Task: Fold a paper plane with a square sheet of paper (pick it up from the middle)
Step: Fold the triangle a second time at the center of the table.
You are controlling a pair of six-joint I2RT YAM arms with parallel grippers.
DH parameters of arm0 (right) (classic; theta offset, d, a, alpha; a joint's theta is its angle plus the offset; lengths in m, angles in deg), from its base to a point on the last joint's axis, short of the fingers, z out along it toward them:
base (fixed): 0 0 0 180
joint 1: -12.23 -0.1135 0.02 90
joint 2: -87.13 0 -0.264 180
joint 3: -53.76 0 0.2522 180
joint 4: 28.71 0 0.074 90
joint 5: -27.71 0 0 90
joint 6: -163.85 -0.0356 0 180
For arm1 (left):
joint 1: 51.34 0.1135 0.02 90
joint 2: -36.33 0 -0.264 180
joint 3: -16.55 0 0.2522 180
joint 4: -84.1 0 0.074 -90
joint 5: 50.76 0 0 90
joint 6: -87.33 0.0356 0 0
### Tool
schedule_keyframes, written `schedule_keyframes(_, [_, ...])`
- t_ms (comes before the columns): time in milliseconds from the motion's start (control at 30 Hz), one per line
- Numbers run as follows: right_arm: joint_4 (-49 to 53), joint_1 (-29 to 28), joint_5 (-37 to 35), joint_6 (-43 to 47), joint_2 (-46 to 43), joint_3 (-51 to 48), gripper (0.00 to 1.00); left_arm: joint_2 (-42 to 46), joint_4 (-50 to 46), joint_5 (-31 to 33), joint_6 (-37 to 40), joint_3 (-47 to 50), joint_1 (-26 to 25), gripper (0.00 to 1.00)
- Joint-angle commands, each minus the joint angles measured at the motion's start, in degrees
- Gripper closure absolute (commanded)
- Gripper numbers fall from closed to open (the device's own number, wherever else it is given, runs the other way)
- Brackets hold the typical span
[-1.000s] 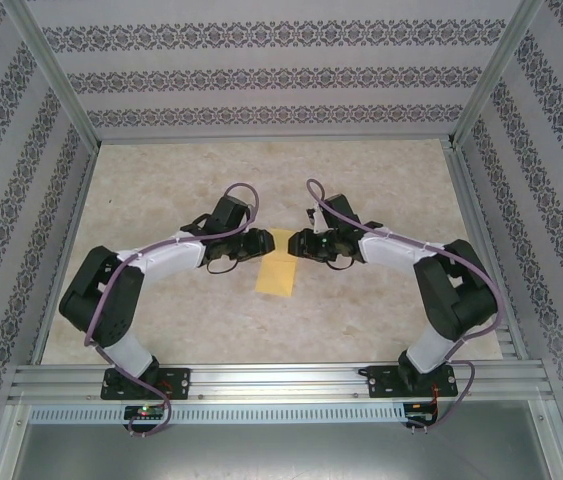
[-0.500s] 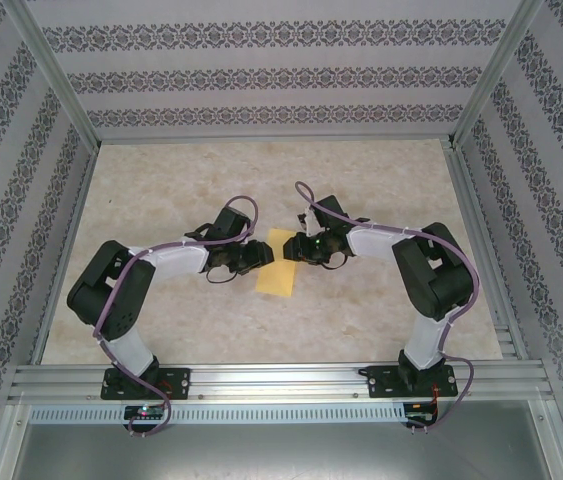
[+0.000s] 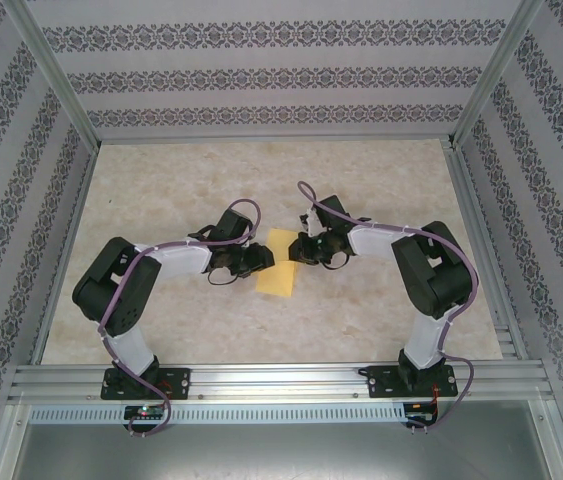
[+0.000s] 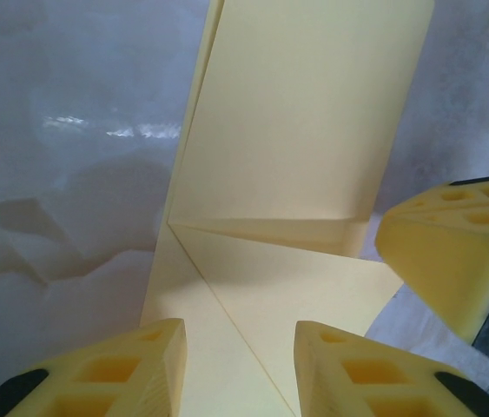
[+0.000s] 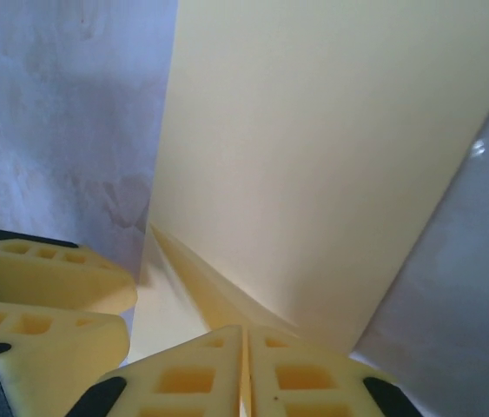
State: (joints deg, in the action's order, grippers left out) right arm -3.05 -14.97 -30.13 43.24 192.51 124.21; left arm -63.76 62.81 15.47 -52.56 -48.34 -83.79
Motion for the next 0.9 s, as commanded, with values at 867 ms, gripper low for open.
schedule_keyframes(867, [-4.80,0.15,5.01,-0.75,-1.85,-3.60,0.72,-2.76,2.82,-2.60,0.42,-1.99,-0.91,0.62])
